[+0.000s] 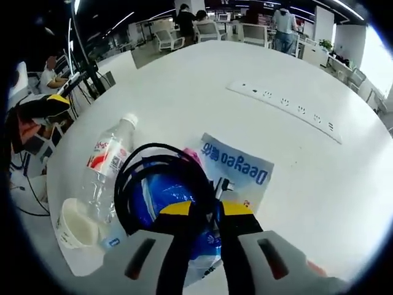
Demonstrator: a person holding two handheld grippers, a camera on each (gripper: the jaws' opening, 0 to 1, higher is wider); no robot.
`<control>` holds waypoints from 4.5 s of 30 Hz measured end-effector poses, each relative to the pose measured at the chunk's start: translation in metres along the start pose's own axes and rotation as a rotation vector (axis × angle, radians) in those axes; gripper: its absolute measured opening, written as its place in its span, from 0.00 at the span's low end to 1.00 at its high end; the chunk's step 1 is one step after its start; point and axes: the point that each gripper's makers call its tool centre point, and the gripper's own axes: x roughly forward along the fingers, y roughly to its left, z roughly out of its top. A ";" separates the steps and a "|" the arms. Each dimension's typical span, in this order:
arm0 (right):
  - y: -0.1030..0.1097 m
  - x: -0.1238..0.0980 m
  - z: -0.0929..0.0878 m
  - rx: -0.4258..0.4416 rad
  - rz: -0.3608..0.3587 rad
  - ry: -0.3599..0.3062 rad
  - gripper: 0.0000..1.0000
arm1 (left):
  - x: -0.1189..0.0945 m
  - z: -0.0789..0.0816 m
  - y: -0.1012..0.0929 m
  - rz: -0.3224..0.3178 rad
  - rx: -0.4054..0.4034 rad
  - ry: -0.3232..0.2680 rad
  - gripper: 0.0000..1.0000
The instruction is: Arrange the tabletop items into an orderly group along one side of the table until the central work area is clear of visible clutter.
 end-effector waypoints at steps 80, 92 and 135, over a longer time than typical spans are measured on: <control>0.007 -0.018 0.004 -0.058 -0.036 -0.093 0.08 | 0.096 -0.032 0.021 0.057 0.241 0.314 0.49; 0.008 -0.021 0.006 -0.064 -0.038 -0.104 0.08 | 0.108 -0.042 0.031 0.062 0.233 0.355 0.36; 0.006 -0.028 0.015 -0.009 -0.009 -0.138 0.08 | 0.109 -0.029 0.038 0.092 0.236 0.339 0.01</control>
